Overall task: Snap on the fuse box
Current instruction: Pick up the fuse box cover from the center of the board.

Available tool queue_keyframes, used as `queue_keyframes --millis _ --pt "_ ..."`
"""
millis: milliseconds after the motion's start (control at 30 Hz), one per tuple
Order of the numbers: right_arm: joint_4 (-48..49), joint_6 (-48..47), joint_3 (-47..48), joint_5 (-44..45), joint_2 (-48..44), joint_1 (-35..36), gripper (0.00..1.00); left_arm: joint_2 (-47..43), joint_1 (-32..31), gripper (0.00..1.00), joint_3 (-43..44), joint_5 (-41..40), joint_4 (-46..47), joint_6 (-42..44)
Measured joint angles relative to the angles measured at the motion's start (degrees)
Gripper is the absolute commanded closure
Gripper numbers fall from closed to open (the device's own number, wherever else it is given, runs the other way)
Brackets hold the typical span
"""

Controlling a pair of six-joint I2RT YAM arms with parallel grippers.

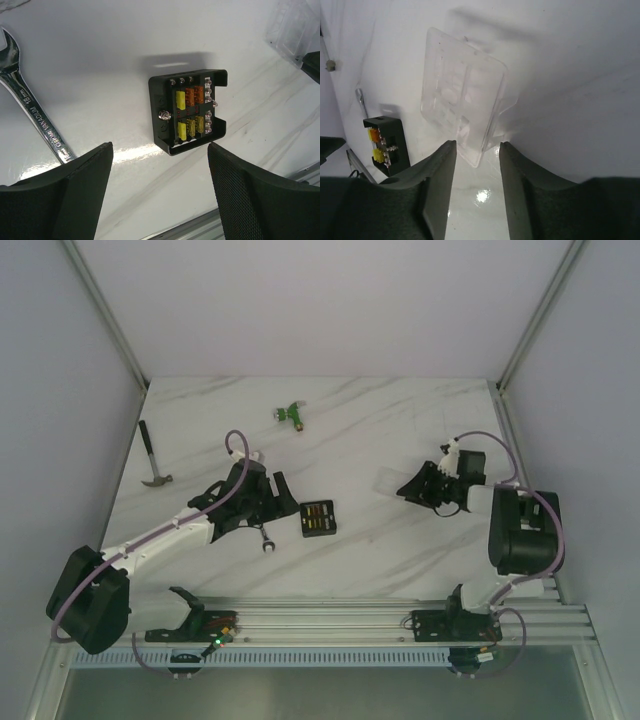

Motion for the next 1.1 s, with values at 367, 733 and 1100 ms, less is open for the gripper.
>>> queue_keyframes --millis 367,733,1100 --pt "10.3 3.6 -2.5 -4.6 3.3 -3.2 0.56 0.0 0.0 0.15 -0.1 0.1 -0.1 -0.8" --pt "16.3 7.3 -2.6 -6.2 6.7 -4.0 0.71 0.0 0.0 0.15 -0.7 0.5 -0.3 -1.6" --pt "20.6 9.7 -2.6 -10.8 7.5 -4.0 1.0 -0.3 0.0 0.16 -1.5 0.7 -0.3 -2.8"
